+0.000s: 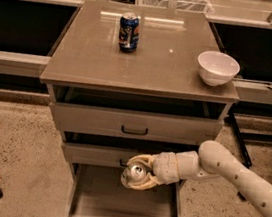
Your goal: Pick 7up can from bottom drawer and place on counter
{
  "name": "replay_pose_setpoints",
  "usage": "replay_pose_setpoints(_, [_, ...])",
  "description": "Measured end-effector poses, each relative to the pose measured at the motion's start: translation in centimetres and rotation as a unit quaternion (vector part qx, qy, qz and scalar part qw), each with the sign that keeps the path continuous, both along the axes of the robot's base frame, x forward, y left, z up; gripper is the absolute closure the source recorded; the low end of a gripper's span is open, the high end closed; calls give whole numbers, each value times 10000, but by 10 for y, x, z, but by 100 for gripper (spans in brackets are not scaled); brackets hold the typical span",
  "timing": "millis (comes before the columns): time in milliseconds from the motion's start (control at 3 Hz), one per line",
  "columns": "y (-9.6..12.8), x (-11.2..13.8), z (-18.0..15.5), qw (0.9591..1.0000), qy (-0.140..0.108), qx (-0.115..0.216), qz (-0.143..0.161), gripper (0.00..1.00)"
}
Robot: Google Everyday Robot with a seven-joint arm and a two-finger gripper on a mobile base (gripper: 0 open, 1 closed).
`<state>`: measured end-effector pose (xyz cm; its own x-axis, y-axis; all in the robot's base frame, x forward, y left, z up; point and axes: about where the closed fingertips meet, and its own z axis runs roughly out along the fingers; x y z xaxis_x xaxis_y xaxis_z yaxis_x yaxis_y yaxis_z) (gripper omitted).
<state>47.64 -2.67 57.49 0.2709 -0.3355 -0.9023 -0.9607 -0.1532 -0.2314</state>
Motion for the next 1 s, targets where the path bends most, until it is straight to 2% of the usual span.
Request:
replay_pose_setpoints(333, [26,-26,75,9980,-493,-205,339,100])
replay_pose_setpoints(667, [71,-54,156,9881,-1055,-524,994,100])
replay_pose_setpoints(1000, [106,-47,219,9755,-1451,-1004,1311,100])
